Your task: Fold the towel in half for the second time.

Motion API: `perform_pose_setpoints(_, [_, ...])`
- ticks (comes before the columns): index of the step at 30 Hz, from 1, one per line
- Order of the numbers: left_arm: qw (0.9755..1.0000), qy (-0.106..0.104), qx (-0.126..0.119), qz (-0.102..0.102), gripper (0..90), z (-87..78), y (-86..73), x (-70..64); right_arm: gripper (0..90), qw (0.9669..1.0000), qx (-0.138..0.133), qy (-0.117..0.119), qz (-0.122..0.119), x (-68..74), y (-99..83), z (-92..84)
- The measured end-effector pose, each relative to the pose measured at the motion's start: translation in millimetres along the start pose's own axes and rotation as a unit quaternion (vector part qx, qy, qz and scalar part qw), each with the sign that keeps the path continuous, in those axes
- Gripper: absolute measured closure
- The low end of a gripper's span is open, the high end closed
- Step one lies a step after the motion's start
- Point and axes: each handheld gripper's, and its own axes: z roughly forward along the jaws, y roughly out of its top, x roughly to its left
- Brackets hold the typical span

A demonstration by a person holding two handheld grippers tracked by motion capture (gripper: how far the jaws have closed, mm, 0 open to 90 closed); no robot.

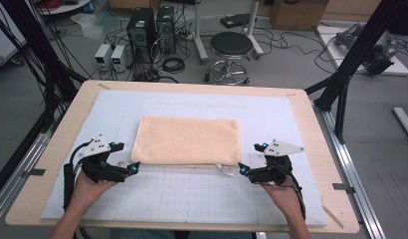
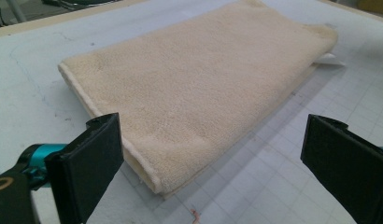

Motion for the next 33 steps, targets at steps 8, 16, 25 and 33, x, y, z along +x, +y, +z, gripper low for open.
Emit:
perform_pose_setpoints(8, [1.0000, 0.001, -0.003, -0.003, 6.2, -7.2, -3.0, -2.1, 12.3, 1.0000, -0.003, -0.004, 0.001, 2.8, -4.1, -8.5])
perform_pose_setpoints(16, [1.0000, -0.001, -0.001, -0.002, 6.2, -13.4, -6.0, -7.2, 12.3, 0.9999, -0.007, -0.008, -0.005, 6.9, -7.4, -16.4])
perform_pose_setpoints(25, [1.0000, 0.003, -0.003, -0.004, 6.2, -25.6, -12.5, -11.9, 12.3, 0.9999, -0.008, -0.013, 0.005, 7.9, -14.4, -26.3])
perform_pose_setpoints(33, [0.9999, 0.007, -0.002, -0.008, 6.2, -33.2, -18.4, -14.4, 12.2, 0.9997, -0.009, -0.019, 0.010, 8.6, -20.6, -34.5])
